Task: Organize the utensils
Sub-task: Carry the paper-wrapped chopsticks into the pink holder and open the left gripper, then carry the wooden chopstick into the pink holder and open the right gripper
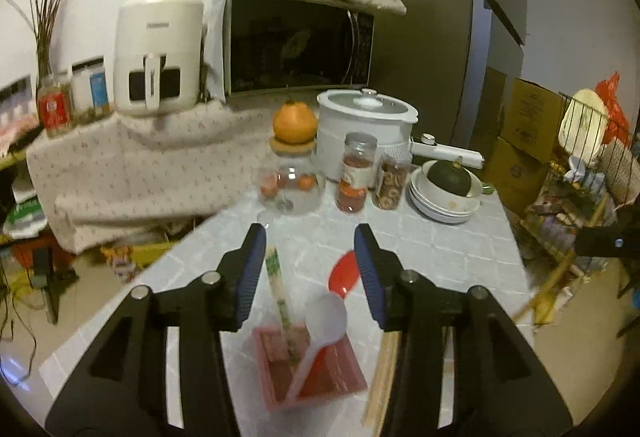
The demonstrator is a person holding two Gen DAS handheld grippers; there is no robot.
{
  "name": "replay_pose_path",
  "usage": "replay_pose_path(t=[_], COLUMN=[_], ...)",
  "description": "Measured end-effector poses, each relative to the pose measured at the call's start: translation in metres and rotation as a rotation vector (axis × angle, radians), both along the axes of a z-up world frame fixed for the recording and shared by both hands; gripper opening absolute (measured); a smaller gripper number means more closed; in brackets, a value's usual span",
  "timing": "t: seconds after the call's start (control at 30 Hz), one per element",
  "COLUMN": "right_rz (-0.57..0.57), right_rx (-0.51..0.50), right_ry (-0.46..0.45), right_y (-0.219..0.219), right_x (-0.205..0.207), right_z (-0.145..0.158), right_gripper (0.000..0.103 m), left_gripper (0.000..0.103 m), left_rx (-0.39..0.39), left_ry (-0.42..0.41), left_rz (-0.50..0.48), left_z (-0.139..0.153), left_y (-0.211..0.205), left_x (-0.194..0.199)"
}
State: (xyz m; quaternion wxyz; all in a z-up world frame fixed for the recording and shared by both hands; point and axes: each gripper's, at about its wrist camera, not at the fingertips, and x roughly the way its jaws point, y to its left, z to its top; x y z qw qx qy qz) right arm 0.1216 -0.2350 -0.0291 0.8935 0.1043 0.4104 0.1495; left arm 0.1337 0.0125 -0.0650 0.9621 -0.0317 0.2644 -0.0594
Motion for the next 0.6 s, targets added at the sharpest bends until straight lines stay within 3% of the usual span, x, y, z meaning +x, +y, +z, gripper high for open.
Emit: replay_pose_path(t=[0.1,0.27,0.4,0.6], right_rz=[0.018,0.057,0.066,0.07], right_rx=[0.029,0.063,0.087,0.128], right_ry=[-0.019,-0.067,-0.094,-0.094], right_y=[0.006,0.021,0.032,0.046], right_x=[-0.003,-0.007,-0.003,0.006], right_z=[0.009,0.028,0.039,0.043], right_gripper=[0.005,0.005,0.005,0.005], left_gripper=[0.063,0.065,0.077,0.078], left_rx=[-0.051,-0.157,-0.125,-0.203], left_ry=[0.043,0.151,0.235,0.338], left_rz=[0.031,0.102,0.129,0.129], left_z=[0.012,0.024,0.02,0.012], left_y=[0.012,0.041,0.052,0.068], left_x=[-0.01,-0.023,-0.031,-0.028])
